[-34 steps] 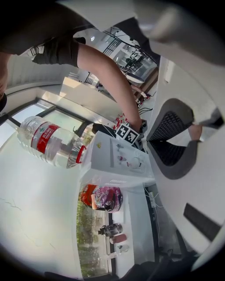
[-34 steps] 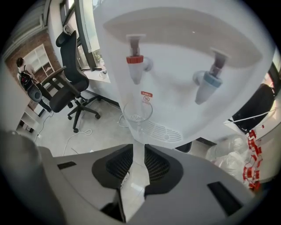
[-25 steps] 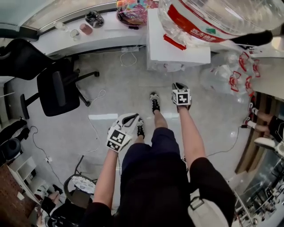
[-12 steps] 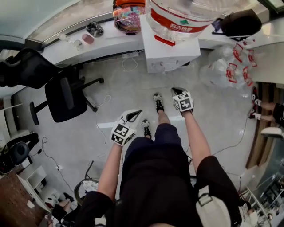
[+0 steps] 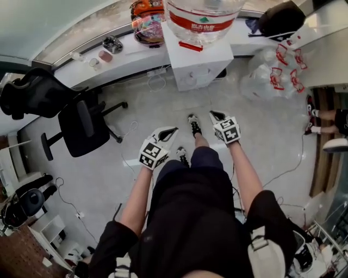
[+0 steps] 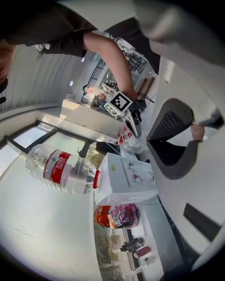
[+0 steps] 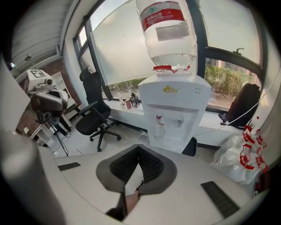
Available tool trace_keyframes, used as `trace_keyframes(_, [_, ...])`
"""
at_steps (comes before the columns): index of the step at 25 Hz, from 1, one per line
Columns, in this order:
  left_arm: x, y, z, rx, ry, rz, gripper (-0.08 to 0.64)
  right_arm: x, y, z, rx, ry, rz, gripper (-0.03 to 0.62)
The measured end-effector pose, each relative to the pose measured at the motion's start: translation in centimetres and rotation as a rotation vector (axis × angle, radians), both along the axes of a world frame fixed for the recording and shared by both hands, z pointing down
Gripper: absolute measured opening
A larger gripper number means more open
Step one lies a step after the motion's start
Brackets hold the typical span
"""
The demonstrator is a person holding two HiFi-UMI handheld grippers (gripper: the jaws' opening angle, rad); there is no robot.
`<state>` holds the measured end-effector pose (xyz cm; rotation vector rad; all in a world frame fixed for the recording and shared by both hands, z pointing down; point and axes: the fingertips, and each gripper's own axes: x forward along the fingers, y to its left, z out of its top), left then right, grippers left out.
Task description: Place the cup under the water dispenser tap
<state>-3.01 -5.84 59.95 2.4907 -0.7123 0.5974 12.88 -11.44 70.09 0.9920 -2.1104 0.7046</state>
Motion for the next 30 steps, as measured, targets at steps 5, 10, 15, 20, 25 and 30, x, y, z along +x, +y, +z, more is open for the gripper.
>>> trace_keyframes(5, [0.6, 0.6, -1.0, 0.015, 0.028, 0.004, -0.002, -0.8, 3.0, -2.9, 0.032, 0.000, -0.039, -0.003])
trace_keyframes(10, [0.8, 1.8, -2.3, 0.035, 0.045, 0.015, -0.002, -1.6, 5.1, -5.8, 0.088, -0.017, -0.029, -0.003])
trace_keyframes(15, [0.5, 2.7, -3.3, 0.056, 0.048, 0.016, -0.002, -2.2, 6.0, -8.2, 0.142, -0.022, -0.036, -0.003])
trace_keyframes(20, [0.0, 3.7, -4.1, 0.075, 0.046, 0.012, -0.002, -2.5, 7.2, -10.0, 0.193, -0.045, -0.031, -0.003])
trace_keyframes(25, [-0.5, 5.0, -4.9, 0.093, 0.053, -0.006, -0.002, -2.8, 9.2, -11.2, 0.228, -0.053, -0.039, -0.004])
trace_keyframes(30, [-0.9, 6.5, -5.6, 0.104, 0.059, -0.006, -0.002, -3.1, 11.0, -12.4, 0.271, -0.062, -0.053, -0.005])
